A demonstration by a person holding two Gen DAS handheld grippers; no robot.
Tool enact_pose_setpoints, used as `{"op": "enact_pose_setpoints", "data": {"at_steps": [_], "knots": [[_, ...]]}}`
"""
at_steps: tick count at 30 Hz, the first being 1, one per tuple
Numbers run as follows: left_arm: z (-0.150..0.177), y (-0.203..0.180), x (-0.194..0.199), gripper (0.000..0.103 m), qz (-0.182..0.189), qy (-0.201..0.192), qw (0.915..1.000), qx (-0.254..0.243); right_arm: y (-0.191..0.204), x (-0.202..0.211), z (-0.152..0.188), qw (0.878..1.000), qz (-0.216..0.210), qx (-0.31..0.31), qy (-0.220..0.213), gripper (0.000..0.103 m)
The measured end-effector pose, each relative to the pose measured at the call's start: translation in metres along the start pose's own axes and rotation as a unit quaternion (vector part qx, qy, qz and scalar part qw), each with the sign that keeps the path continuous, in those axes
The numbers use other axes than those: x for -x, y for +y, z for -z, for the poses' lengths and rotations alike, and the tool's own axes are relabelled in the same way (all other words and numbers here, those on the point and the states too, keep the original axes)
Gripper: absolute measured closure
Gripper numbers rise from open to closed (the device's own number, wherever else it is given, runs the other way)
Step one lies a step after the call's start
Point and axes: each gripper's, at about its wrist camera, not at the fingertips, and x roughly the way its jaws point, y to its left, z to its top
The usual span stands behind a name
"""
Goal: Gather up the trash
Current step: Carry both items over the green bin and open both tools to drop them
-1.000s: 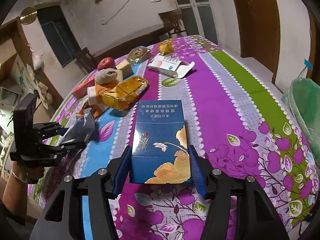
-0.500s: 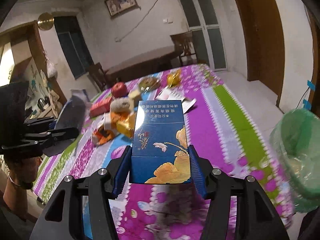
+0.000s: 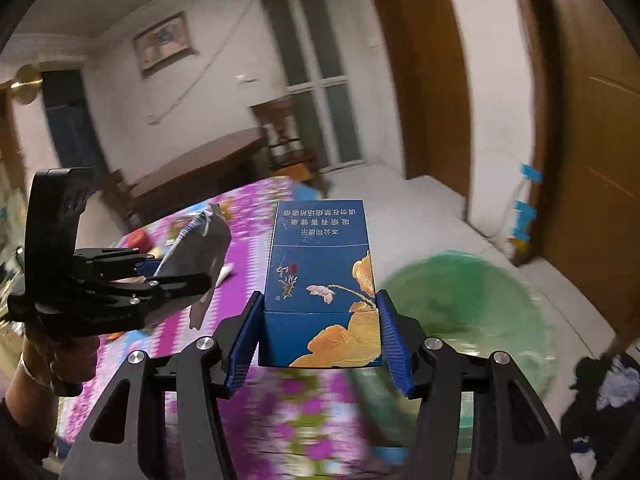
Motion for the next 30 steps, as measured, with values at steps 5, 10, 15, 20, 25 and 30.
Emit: {"op": "enact_pose_setpoints", "data": {"at_steps": [5, 10, 15, 20, 25, 30], "knots": [[-0.031, -0.04, -0.047, 0.071, 0.025, 0.02, 0.9989, -0.033, -0.058, 0.009, -0.009, 0.998, 0.05, -0.018, 0.016, 0.046], [-0.054, -0.081, -0.095, 0.071, 0.045, 0.049, 0.9964, -0.051, -0.113, 0.01, -0.014, 0.994, 0.089, -0.04, 0.049, 0.046], [-0.065, -0.106, -0.129, 0.071, 0.05, 0.068, 0.9948, -0.056, -0.153, 0.002, -0.014, 0.987, 0.115, -0.057, 0.096, 0.046], [-0.066, -0.117, -0.152, 0.071, 0.048, 0.089, 0.9932, -0.057, -0.167, -0.01, -0.005, 0.98, 0.132, -0.061, 0.137, 0.046], [-0.062, -0.122, -0.168, 0.071, 0.045, 0.11, 0.9915, -0.052, -0.167, -0.039, 0.0, 0.976, 0.135, -0.068, 0.159, 0.046], [-0.06, -0.122, -0.17, 0.071, 0.04, 0.111, 0.9915, -0.055, -0.164, -0.049, 0.006, 0.975, 0.13, -0.076, 0.163, 0.046]]}}
